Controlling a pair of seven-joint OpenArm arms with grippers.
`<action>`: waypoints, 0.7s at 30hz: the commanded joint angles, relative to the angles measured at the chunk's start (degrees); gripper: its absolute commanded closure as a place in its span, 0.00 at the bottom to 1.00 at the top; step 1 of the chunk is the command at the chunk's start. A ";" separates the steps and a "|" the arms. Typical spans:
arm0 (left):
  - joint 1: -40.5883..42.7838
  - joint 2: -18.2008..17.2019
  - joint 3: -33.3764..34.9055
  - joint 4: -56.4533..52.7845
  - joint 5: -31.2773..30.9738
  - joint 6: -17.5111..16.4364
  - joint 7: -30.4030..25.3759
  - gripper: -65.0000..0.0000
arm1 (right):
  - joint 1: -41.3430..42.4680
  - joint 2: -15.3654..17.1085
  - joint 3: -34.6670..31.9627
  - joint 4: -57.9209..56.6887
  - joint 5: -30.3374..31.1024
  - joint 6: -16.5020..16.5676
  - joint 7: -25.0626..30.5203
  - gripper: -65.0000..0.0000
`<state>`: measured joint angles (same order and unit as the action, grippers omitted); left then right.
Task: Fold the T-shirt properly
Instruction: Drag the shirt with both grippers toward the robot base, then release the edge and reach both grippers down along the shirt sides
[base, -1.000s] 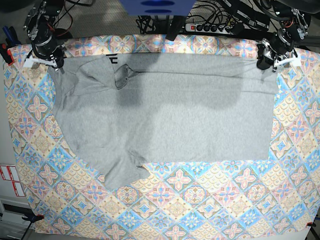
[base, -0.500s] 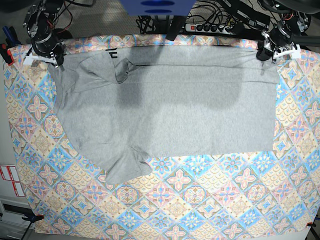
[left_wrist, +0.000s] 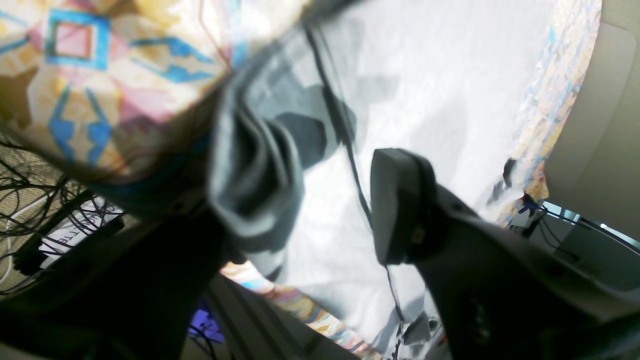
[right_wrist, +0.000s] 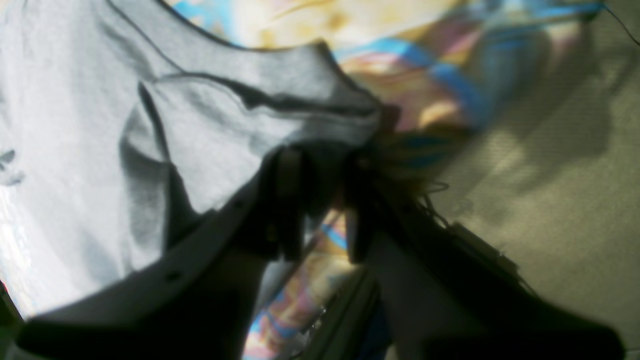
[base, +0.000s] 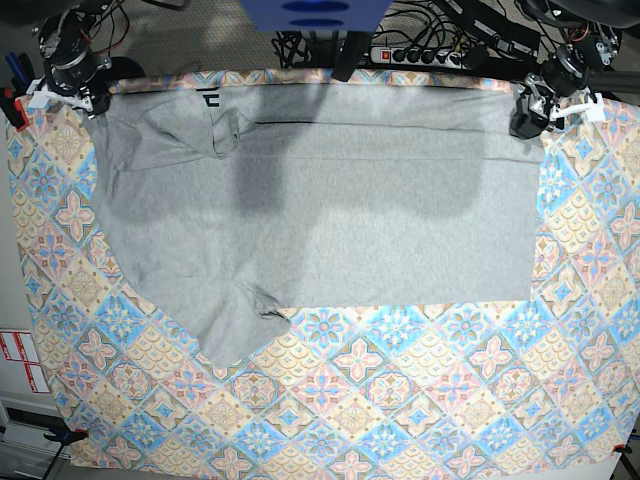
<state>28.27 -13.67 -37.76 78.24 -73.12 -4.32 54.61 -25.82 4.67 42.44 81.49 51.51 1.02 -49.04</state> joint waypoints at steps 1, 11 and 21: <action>0.34 -0.79 -0.44 0.66 0.38 0.23 -0.15 0.46 | -0.33 0.56 0.69 0.48 -0.82 -0.80 -0.15 0.76; 0.78 -0.79 -0.44 0.84 0.38 0.05 0.29 0.46 | -0.42 0.56 0.77 0.57 -0.82 -0.80 -0.68 0.61; 0.87 0.35 -7.91 7.17 0.38 -0.03 6.62 0.45 | -0.24 0.56 5.52 0.66 -0.91 -0.80 -0.59 0.59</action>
<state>28.75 -12.40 -45.01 84.36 -71.88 -4.08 61.49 -25.85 4.60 47.37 81.49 49.82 -0.14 -50.09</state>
